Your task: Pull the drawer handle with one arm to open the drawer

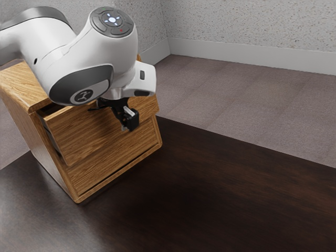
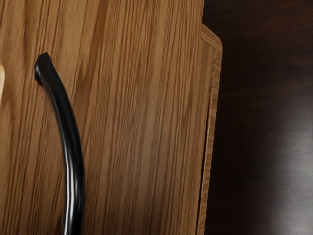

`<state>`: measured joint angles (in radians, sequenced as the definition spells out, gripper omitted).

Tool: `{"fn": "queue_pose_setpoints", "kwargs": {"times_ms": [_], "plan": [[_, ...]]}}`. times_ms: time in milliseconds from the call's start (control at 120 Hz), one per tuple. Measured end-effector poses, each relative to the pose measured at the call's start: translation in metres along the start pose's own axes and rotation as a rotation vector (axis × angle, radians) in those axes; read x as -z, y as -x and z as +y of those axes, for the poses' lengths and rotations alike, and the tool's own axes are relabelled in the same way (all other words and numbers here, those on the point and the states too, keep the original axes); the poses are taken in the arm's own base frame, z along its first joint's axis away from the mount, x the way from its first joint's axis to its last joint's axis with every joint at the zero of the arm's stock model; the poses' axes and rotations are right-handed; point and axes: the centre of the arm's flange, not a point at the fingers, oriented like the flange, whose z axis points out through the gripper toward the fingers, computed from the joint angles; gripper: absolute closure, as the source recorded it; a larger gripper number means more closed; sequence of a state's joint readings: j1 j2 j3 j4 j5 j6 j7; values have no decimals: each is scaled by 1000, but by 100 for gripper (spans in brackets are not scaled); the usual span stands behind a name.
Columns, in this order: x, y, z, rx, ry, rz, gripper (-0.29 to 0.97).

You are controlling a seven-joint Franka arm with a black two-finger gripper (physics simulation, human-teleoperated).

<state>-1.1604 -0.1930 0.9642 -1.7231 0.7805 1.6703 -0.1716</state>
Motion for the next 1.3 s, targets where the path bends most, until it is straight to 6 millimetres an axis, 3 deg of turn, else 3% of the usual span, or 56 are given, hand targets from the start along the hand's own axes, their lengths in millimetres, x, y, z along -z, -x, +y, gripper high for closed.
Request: {"fn": "queue_pose_setpoints", "kwargs": {"times_ms": [642,1133,1300], "plan": [[15,0,30,-17,11,18,-1],[37,4,75,-57,-10,23,1],[41,5,81,-57,-12,25,4]]}}
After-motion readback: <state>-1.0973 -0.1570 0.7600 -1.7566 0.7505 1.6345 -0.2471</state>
